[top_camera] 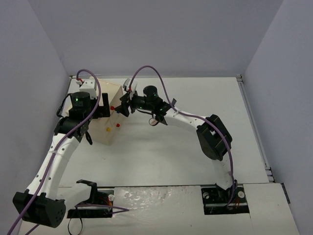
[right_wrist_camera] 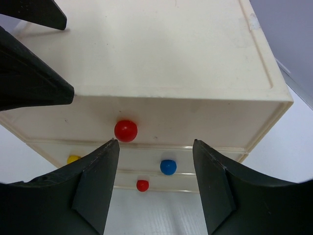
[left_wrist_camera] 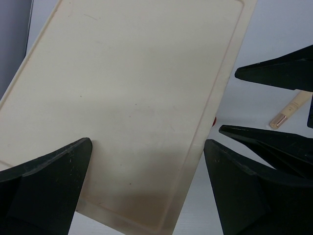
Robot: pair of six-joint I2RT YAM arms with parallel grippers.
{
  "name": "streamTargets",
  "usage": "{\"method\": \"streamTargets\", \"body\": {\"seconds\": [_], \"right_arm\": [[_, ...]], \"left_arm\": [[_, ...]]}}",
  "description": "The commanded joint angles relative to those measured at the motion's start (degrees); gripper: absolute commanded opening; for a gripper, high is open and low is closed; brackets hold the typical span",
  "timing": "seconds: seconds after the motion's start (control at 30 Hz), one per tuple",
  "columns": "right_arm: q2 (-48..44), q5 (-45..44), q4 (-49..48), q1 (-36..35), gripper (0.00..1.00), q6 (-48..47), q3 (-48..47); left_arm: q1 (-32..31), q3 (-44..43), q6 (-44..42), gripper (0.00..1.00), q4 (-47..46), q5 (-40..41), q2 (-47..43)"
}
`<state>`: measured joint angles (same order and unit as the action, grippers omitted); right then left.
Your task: Organize the makeup
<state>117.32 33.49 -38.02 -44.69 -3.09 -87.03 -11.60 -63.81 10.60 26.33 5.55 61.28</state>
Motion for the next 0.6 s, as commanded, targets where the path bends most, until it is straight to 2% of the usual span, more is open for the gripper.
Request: {"method": "streamTargets", "body": {"seconds": [0.0, 0.17, 0.33, 0.47, 0.57], "right_arm": [[-0.99, 1.58, -5.17, -1.55, 0.58, -0.29, -3.36], [-0.78, 1.41, -7.06, -2.33, 0.59, 0.19, -2.71], [-0.43, 1.21, -7.09, -2.68, 0.58, 0.19, -3.44], [-0.08, 0.44, -7.33, -2.77, 0.57, 0.19, -3.67], [0.12, 0.07, -7.41, -2.77, 0.56, 0.19, -3.76]], "left_arm": [[1.73, -0.82, -0.04, 0.97, -5.52, 0.60, -1.52], [2.54, -0.88, 0.22, 0.97, -6.82, -4.48, -2.30], [4.97, 1.41, 1.77, 0.97, -12.16, -10.54, -5.35], [7.11, 2.37, 2.50, 0.97, -14.10, -11.08, -6.87], [7.64, 1.50, 2.82, 0.97, -11.74, -8.89, -5.09]]}}
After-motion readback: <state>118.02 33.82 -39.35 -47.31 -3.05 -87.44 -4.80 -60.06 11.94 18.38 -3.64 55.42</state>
